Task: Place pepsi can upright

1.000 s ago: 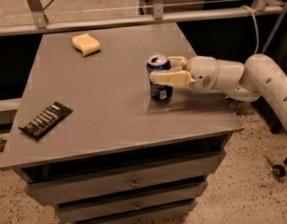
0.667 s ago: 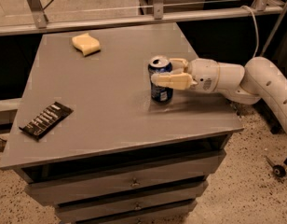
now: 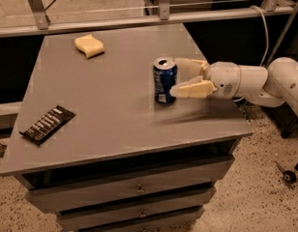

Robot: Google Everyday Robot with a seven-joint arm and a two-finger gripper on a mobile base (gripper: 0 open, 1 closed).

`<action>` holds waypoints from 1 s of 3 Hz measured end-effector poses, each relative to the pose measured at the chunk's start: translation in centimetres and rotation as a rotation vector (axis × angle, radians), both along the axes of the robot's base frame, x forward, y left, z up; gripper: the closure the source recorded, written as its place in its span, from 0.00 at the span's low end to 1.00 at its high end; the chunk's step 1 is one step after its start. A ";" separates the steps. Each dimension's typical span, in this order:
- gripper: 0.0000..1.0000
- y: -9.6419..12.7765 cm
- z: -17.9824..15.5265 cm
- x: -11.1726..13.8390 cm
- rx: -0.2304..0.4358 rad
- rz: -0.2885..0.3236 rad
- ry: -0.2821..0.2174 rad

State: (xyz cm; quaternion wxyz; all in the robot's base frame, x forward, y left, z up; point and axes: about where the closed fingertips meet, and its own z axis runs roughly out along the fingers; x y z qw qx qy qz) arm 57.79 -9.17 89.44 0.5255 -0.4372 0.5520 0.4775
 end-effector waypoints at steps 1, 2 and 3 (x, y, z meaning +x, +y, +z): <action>0.00 -3.6 1.5 -0.4 -0.056 -0.029 -0.040; 0.00 -8.6 4.2 -1.2 -0.135 -0.071 -0.102; 0.00 -9.2 4.9 -1.2 -0.136 -0.074 -0.118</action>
Offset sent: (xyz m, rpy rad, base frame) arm -0.0235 -0.1603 0.0798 -0.2363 -0.1853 -0.1355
